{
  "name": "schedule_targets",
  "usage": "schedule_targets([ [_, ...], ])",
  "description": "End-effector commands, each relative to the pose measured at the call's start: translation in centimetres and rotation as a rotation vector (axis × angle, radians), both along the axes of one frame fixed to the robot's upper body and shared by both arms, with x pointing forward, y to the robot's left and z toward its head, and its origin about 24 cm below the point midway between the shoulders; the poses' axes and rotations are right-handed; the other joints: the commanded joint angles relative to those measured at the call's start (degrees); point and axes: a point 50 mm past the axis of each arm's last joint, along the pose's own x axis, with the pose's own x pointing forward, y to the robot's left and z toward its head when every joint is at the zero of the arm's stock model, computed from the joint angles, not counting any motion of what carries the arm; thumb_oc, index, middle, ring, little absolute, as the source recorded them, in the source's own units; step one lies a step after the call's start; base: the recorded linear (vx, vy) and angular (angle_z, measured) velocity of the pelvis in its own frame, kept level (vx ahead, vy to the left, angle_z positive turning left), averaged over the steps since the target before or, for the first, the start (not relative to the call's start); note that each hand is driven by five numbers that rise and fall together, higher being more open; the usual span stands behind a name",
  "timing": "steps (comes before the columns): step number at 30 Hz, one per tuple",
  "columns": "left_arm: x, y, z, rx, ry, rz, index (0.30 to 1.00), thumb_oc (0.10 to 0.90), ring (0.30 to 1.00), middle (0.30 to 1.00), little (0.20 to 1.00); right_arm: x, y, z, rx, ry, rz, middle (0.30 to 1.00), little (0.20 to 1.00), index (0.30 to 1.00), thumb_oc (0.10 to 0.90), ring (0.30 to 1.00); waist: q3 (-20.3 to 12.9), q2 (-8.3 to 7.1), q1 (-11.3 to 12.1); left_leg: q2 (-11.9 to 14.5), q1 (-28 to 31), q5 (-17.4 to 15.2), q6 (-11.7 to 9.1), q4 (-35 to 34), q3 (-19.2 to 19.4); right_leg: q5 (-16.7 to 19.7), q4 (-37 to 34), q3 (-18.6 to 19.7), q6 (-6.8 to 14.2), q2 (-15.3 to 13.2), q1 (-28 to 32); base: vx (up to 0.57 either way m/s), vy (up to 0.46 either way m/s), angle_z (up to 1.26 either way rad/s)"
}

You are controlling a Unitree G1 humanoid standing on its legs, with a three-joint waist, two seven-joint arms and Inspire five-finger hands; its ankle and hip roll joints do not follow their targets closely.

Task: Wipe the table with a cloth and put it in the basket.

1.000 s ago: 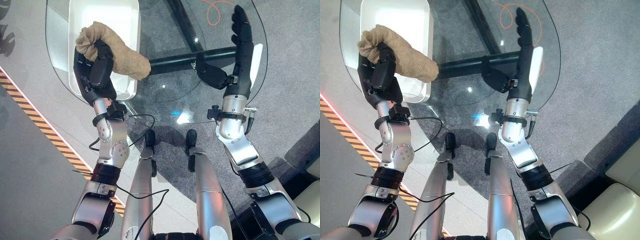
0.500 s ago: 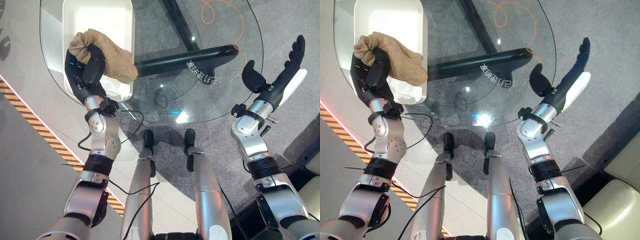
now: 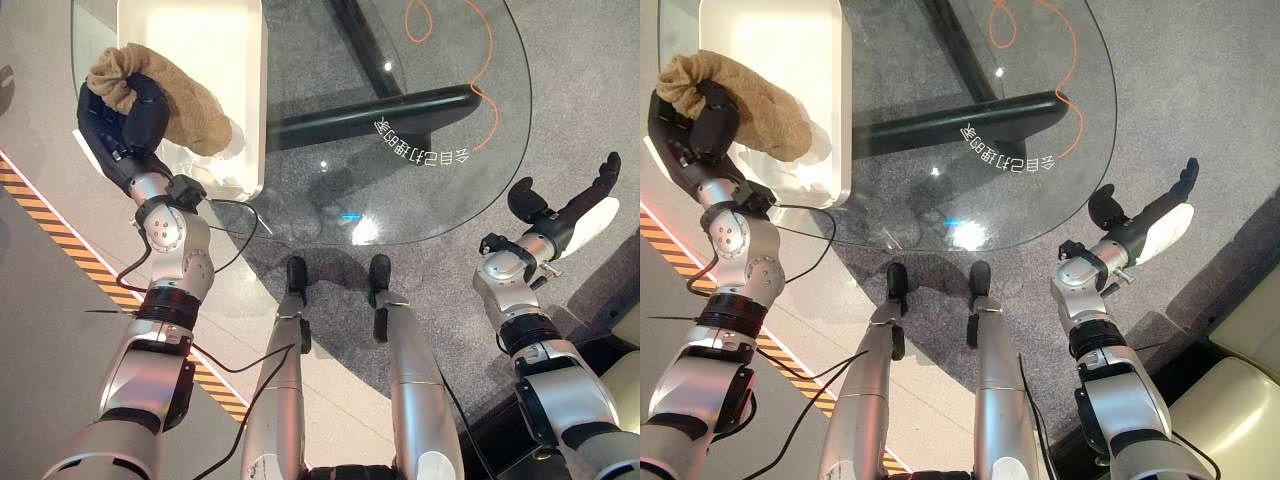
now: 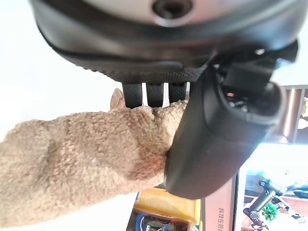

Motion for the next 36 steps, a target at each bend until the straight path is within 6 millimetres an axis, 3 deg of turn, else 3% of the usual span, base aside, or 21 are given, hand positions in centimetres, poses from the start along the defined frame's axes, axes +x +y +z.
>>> schedule_targets([
  [1, -2.2, 1.2, 7.4, 0.069, -0.335, 0.097, 0.3, 0.1, 0.3, 0.3, 0.2, -1.0, -2.9, 2.4, -0.033, -0.128, -0.089, 0.9, 0.9, 0.9, 0.8, 0.9, -1.65, 0.92, 0.52, -2.47, 1.68, -4.99, 2.76, 2.7, 2.03, -3.07, 0.5, -0.97, 0.32, 2.85, 2.93, 0.0, 0.0, 0.0],
  [13, -0.8, 1.8, 8.1, 0.14, -0.18, 0.192, 0.3, 0.1, 0.3, 0.3, 0.2, -1.7, -4.6, -2.3, 0.049, 0.123, -0.082, 0.9, 0.9, 0.9, 0.8, 0.9, -1.65, 0.77, 0.39, -2.06, 1.25, -5.14, 3.0, 2.61, 2.18, -3.23, 0.28, -1.26, 0.15, 3.07, 2.69, 0.0, 0.0, 0.0],
  [15, -0.8, 1.8, 8.1, 0.139, -0.176, 0.193, 0.3, 0.1, 0.3, 0.3, 0.2, -1.7, -4.6, -2.3, 0.051, 0.127, -0.082, 0.9, 0.9, 0.9, 0.8, 0.9, -1.65, 0.76, 0.39, -2.06, 1.22, -5.14, 3.0, 2.61, 2.19, -3.22, 0.27, -1.25, 0.15, 3.07, 2.66, 0.0, 0.0, 0.0],
  [19, 0.1, 2.4, 7.2, 0.155, -0.048, 0.246, 0.3, 0.1, 0.3, 0.3, 0.2, -2.0, -4.4, -4.1, 0.077, 0.226, -0.062, 0.9, 0.9, 0.9, 0.8, 0.9, -1.65, 0.82, -0.03, -2.02, 1.48, -4.94, 2.97, 2.2, 2.36, -3.01, -0.18, -1.24, 0.14, 3.19, 2.81, 0.0, 0.0, 0.0],
  [27, 0.9, 3.8, 5.5, 0.181, 0.154, 0.318, 0.3, 0.1, 0.3, 0.3, 0.2, -2.1, -3.9, -5.5, 0.058, 0.339, -0.027, 0.9, 0.9, 0.9, 0.8, 0.9, -1.65, 0.69, -0.62, -1.83, 2.06, -4.79, 2.88, 1.8, 2.85, -2.87, -0.77, -1.15, 0.07, 3.18, 3.29, 0.0, 0.0, 0.0],
  [36, 1.7, 4.4, 4.3, 0.353, 0.36, 0.369, 0.3, 0.1, 0.3, 0.3, 0.2, -1.9, -3.5, -5.8, 0.03, 0.394, 0.007, 0.9, 0.9, 0.9, 0.8, 0.9, -1.65, 0.74, -1.24, -1.75, 1.86, -4.32, 2.81, 1.32, 3.39, -2.34, -1.51, -0.85, 0.1, 3.33, 2.98, 0.0, 0.004, 0.0],
])
